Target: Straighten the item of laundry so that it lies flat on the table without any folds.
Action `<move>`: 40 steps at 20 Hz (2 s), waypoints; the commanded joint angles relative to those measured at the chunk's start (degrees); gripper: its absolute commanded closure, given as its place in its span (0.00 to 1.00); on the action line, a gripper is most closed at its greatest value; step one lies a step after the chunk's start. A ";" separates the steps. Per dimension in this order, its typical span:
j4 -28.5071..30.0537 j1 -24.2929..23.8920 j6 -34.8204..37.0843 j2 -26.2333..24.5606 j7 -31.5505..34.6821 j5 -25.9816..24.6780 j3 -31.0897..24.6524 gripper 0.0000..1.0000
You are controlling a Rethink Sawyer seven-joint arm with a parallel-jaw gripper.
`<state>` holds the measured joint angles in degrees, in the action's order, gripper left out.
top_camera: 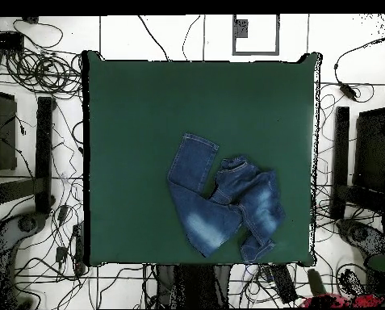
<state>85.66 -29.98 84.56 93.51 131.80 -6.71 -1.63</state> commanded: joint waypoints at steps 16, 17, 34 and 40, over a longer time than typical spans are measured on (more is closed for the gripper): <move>19.76 2.68 -15.93 -5.80 -10.86 0.06 2.19 0.00; 20.09 2.72 -16.46 -5.81 -10.75 0.00 2.20 0.00; 25.65 1.68 -26.47 -7.43 -12.67 -0.35 1.44 0.00; 26.86 1.59 -29.39 -7.86 -12.32 -1.43 1.16 0.00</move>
<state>100.30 -29.34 57.87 92.03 131.80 -6.73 0.28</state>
